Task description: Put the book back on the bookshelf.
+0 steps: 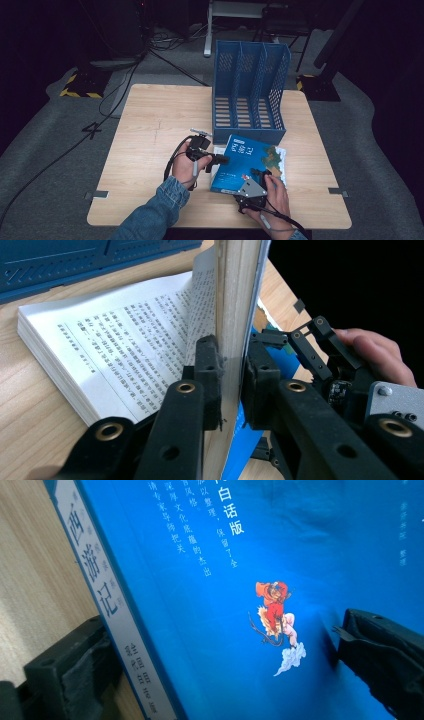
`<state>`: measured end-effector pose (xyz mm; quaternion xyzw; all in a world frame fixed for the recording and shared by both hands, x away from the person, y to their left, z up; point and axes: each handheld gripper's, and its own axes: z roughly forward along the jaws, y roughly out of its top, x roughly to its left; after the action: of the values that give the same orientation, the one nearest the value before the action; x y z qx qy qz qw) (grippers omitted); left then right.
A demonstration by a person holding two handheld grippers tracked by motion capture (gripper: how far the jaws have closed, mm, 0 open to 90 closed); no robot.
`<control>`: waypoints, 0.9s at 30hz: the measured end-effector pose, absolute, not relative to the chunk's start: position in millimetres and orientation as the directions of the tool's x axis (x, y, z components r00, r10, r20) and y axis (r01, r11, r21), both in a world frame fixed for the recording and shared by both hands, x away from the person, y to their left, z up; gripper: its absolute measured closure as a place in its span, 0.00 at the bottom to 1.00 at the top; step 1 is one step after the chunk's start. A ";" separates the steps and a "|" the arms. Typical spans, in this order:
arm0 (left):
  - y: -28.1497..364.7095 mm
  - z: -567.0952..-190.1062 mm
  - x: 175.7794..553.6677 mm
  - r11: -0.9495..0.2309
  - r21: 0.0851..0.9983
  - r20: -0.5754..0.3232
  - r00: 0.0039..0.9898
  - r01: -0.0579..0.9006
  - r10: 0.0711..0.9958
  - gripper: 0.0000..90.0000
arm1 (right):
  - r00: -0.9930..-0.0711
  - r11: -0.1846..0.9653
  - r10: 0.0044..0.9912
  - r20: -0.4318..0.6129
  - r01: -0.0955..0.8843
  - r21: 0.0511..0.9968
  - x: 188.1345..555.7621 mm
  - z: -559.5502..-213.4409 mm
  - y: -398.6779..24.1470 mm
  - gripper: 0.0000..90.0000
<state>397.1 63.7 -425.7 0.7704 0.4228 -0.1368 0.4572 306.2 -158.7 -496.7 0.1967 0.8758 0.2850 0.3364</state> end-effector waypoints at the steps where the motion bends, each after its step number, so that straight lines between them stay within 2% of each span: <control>1: 63.1 -428.5 396.8 -0.209 0.593 -0.607 0.602 0.778 0.519 0.83 | -0.698 0.760 0.537 -0.473 0.156 0.631 307.0 -496.4 -159.3 0.00; 3: 61.3 -433.0 393.9 -0.176 0.613 -0.602 0.600 0.770 0.527 0.73 | -0.706 0.755 0.541 -0.457 0.169 0.633 309.3 -496.1 -160.6 0.00; 13: 63.9 -442.2 387.9 -0.076 0.616 -0.653 0.563 0.784 0.507 0.71 | -0.702 0.757 0.546 -0.457 0.180 0.628 311.2 -495.9 -160.2 0.00; 15: 64.1 -448.5 388.8 -0.083 0.595 -0.664 0.547 0.799 0.509 0.66 | -0.702 0.762 0.537 -0.468 0.167 0.625 311.5 -496.1 -159.8 0.00; 18: 61.4 -457.6 387.3 -0.148 0.586 -0.626 0.560 0.797 0.542 0.62 | -0.700 0.757 0.533 -0.474 0.144 0.638 312.8 -497.8 -160.2 0.00; 24: 60.5 -457.6 386.1 -0.164 0.584 -0.609 0.563 0.795 0.559 0.62 | -0.705 0.753 0.535 -0.465 0.149 0.640 313.5 -497.8 -160.9 0.00; 26: 61.3 -458.2 387.6 -0.154 0.562 -0.626 0.539 0.813 0.564 0.65 | -0.702 0.756 0.535 -0.470 0.150 0.637 313.0 -497.7 -160.3 0.00; 27: 63.4 -458.0 390.0 -0.139 0.533 -0.662 0.514 0.835 0.545 0.68 | -0.701 0.757 0.535 -0.472 0.149 0.636 312.7 -497.7 -160.1 0.00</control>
<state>390.0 63.4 -458.0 0.7382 0.4674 -0.1572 0.4603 312.7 -160.1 -497.7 0.1954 0.8758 0.2886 0.3340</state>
